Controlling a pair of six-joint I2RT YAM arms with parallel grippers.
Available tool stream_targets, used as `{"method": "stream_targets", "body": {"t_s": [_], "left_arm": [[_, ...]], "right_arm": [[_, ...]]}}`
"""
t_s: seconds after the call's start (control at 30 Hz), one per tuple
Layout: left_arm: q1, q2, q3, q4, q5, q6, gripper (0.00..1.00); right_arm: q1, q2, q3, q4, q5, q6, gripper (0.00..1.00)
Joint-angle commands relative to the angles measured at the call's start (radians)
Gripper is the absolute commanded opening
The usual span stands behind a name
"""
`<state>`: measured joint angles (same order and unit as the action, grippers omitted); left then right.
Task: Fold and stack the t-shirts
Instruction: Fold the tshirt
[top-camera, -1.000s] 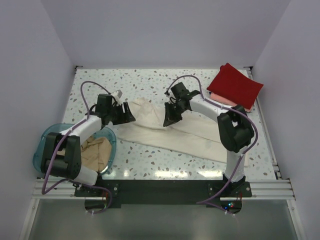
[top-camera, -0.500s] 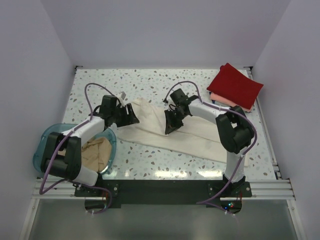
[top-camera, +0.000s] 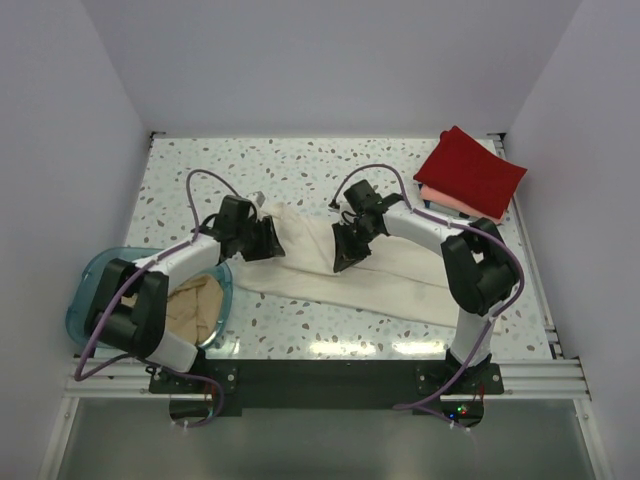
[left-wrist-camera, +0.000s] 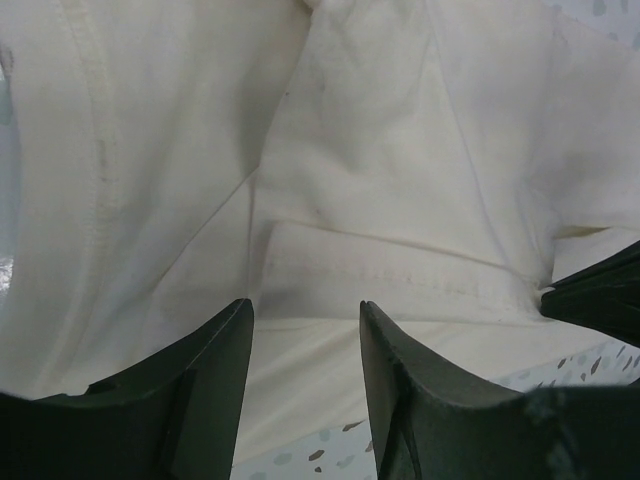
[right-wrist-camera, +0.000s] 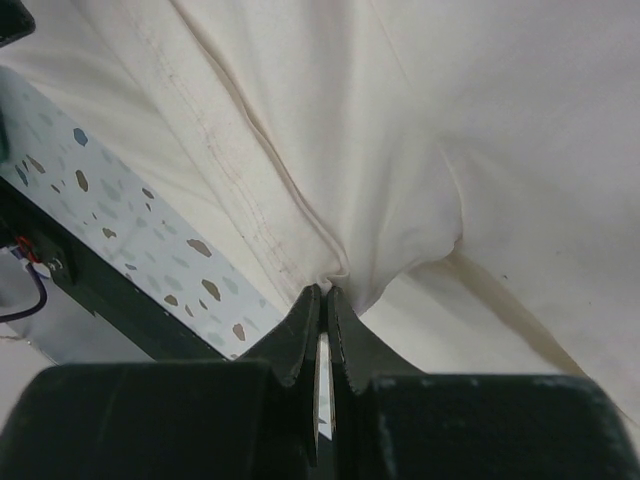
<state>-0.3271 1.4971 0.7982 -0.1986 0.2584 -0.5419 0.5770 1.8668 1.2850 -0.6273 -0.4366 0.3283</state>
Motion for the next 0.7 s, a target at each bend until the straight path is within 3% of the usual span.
{"method": "stream_targets", "body": {"t_s": [0.0, 0.4, 0.67], "left_arm": [[-0.024, 0.02, 0.021, -0.041, -0.048, -0.017, 0.51], [-0.056, 0.066, 0.015, -0.018, -0.079, -0.016, 0.44], [-0.067, 0.048, 0.004, 0.053, -0.064, -0.02, 0.17]], "right_arm": [[0.006, -0.035, -0.001, 0.001, 0.002, -0.002, 0.0], [0.006, -0.043, -0.013, 0.02, 0.001, 0.008, 0.0], [0.006, -0.046, -0.021, 0.026, -0.001, 0.011, 0.0]]}}
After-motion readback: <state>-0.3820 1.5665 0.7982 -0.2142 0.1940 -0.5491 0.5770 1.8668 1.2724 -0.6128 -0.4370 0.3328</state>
